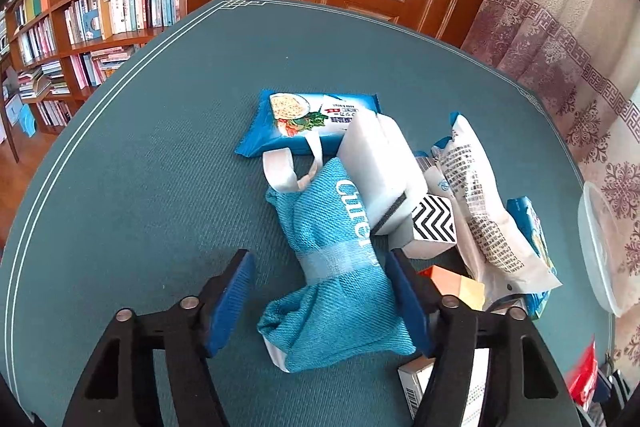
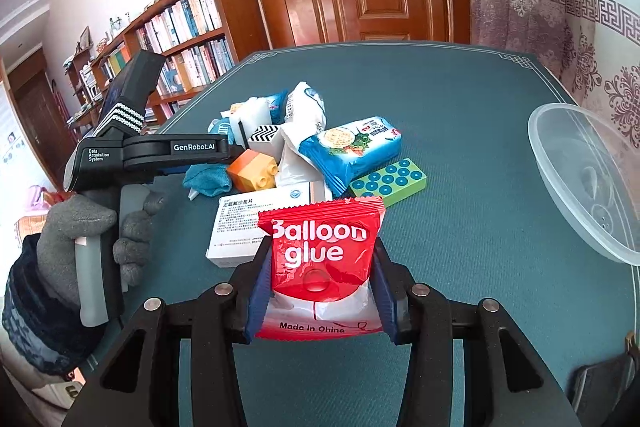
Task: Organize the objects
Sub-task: 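Lift the glue packet with the right gripper while the left gripper lifts the blue cloth bag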
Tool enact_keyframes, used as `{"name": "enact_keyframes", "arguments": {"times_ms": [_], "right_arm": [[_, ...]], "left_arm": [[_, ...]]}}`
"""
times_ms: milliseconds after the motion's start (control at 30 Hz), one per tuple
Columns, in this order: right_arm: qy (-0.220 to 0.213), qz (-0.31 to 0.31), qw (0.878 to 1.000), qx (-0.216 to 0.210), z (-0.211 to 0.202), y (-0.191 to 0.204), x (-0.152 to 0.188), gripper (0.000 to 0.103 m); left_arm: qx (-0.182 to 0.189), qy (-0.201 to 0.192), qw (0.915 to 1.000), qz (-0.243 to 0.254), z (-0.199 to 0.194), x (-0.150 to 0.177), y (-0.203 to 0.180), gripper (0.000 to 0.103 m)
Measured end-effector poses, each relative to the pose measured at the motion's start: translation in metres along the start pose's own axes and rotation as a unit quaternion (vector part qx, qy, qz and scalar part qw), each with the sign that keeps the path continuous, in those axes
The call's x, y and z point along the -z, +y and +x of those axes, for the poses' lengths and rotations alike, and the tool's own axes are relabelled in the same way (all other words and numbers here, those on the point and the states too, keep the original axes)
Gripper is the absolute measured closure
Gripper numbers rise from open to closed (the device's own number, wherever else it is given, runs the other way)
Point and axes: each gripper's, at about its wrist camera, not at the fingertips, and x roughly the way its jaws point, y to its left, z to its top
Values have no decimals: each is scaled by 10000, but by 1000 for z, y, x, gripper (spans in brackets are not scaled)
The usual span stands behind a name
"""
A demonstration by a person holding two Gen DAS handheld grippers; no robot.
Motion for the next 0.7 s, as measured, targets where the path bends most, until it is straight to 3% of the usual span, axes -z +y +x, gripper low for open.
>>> {"name": "enact_keyframes", "arguments": {"times_ms": [67,367,433,700], "right_arm": [[-33,17,10000,5,-3,-2,0,57],[-148,202,9996,151,-17,-21,-1,57],[-179,289,9993,172,-22,-26,-2,57],[-439,585,9964,437,-45,-54,-3,57]], "left_arm": [[10,-11,10000,47,-3,1,-2,47],[-175,-415,9985,318,-30,5,-12,51],[-153,-496,9980,366,-38,4,-17,61],[-32,-846,9942,661,-67,4,-35,64]]}}
